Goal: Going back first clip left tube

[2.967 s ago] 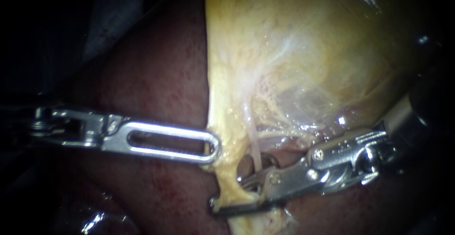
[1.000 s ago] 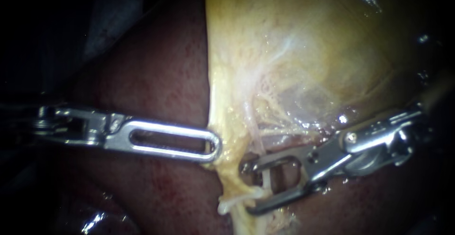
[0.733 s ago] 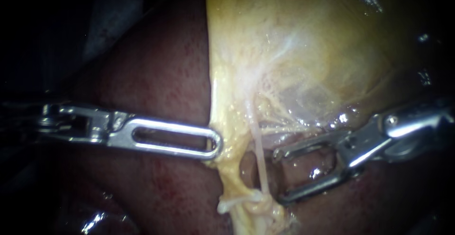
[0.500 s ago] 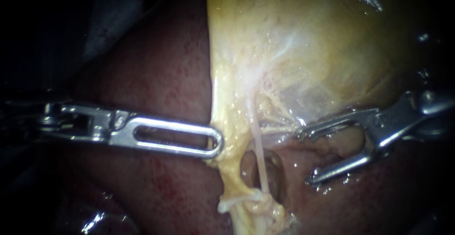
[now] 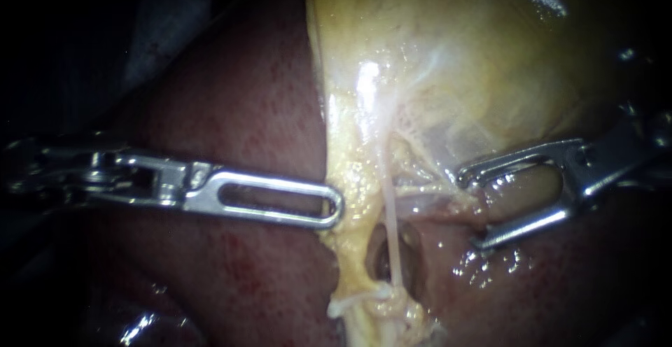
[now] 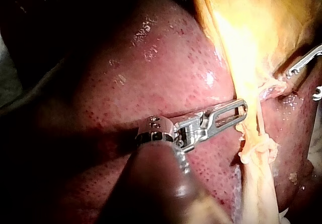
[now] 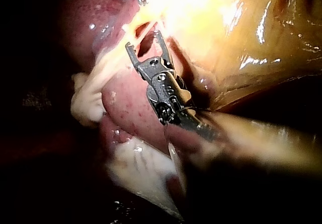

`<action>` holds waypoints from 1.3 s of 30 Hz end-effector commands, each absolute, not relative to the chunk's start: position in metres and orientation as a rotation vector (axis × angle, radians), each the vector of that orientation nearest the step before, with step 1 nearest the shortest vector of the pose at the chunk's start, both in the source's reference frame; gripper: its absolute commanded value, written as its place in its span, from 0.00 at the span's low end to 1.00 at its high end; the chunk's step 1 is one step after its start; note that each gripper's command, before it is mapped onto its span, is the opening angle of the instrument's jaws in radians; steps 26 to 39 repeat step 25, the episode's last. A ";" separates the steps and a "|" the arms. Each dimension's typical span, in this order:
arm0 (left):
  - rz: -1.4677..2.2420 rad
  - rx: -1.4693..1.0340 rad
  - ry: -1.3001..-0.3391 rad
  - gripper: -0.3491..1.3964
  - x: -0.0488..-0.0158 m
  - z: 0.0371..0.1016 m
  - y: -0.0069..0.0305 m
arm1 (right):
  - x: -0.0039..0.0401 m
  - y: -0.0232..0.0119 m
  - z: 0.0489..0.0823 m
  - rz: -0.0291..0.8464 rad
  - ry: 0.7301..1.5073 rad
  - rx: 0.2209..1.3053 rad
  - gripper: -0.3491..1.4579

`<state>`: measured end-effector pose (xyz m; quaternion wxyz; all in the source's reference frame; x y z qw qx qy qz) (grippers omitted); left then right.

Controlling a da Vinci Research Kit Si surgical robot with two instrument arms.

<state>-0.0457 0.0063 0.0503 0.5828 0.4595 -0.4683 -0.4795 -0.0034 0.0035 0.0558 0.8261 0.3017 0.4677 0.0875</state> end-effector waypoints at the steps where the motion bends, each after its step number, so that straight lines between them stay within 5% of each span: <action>1: -1.118 1.071 -1.091 0.00 -0.0459 0.0505 0.0062 | -0.0034 0.0035 0.0559 0.186 0.993 0.641 0.44; 39: -1.115 1.077 -1.090 0.00 -0.0460 0.0504 0.0066 | -0.0034 0.0034 0.0558 0.186 0.993 0.642 0.43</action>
